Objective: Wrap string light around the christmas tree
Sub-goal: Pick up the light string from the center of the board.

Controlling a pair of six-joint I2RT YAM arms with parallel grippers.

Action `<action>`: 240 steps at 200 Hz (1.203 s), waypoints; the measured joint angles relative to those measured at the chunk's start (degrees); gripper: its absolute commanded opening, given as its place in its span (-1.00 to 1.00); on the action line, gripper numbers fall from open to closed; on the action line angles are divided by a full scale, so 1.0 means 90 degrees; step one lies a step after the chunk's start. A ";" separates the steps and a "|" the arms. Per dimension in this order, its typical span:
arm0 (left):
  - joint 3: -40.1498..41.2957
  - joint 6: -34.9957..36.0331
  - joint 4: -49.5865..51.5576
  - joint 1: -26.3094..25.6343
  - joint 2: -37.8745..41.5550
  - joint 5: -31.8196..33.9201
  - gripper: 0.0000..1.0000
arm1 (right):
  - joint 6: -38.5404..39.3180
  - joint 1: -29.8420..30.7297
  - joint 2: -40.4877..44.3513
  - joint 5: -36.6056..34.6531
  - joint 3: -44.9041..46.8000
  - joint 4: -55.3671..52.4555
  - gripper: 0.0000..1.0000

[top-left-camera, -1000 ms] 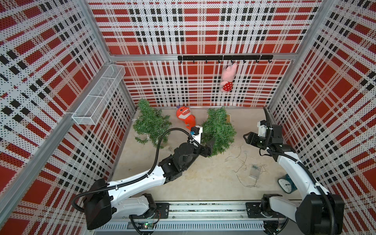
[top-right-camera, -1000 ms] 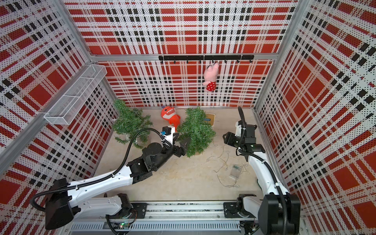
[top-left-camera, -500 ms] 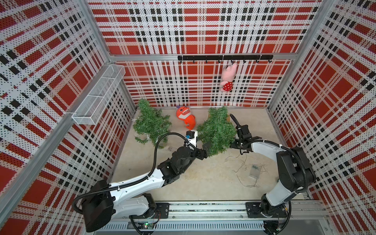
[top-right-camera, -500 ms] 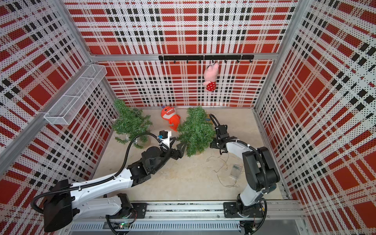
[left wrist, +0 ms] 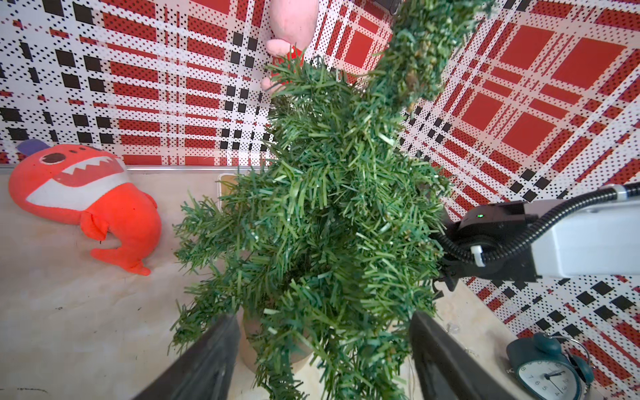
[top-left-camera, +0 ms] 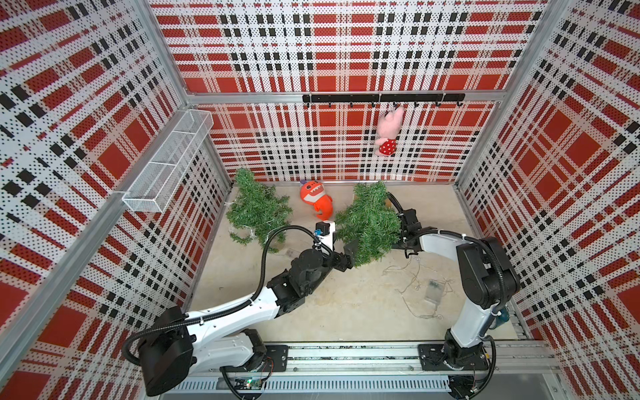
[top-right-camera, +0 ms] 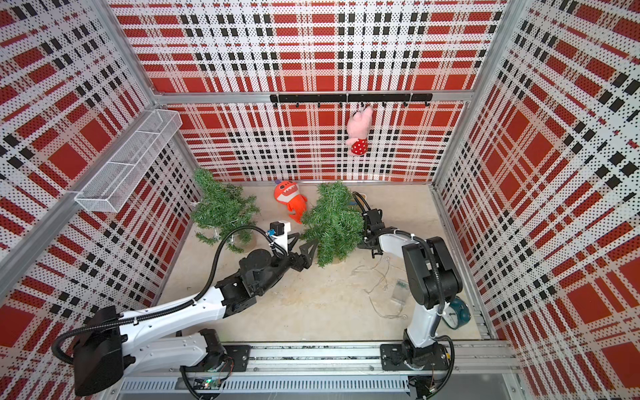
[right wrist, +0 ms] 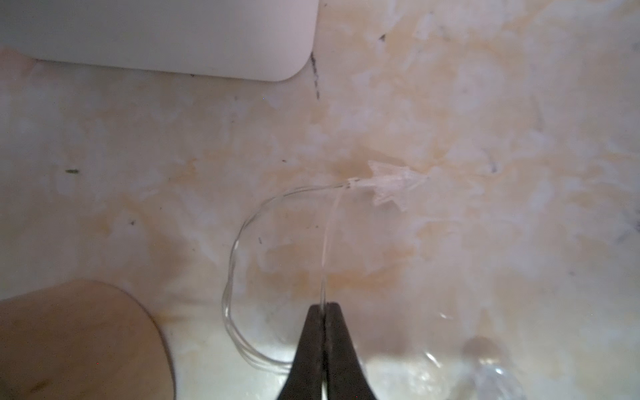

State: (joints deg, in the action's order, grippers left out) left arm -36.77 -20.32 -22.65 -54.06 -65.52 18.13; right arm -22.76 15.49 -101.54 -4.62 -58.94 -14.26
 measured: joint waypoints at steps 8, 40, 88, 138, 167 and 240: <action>0.0000 0.0075 -0.0002 -0.0070 0.0034 0.0027 0.62 | 0.0017 -0.0124 0.0238 0.0017 0.0005 -0.0097 -0.94; -0.0036 0.0967 -0.0107 -0.0906 0.0027 0.0199 0.65 | 0.0075 -0.0908 0.1855 0.0180 -0.0104 -0.0539 -0.93; -0.1117 0.1792 -0.0204 -0.1826 -0.1372 0.0024 0.65 | 0.0284 -0.1367 0.3130 0.0355 -0.1722 -0.1426 -0.92; -0.2773 0.1576 -0.0265 -0.2181 -0.3390 -0.0362 0.63 | 0.0435 -0.1367 0.3446 0.0559 -0.2880 -0.2157 -0.94; -0.3704 0.1421 -0.0019 -0.2263 -0.4337 -0.0610 0.62 | 0.0430 -0.1367 0.3636 0.0733 -0.3184 -0.2421 -0.97; -0.4478 0.0976 0.0175 -0.2329 -0.5348 -0.0629 0.55 | 0.0325 -0.1367 0.3891 0.1316 -0.3436 -0.2465 -1.00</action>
State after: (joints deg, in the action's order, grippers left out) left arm -77.08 -11.53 -21.08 -75.02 -113.65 12.47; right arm -19.84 3.18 -66.52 7.22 -89.86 -36.45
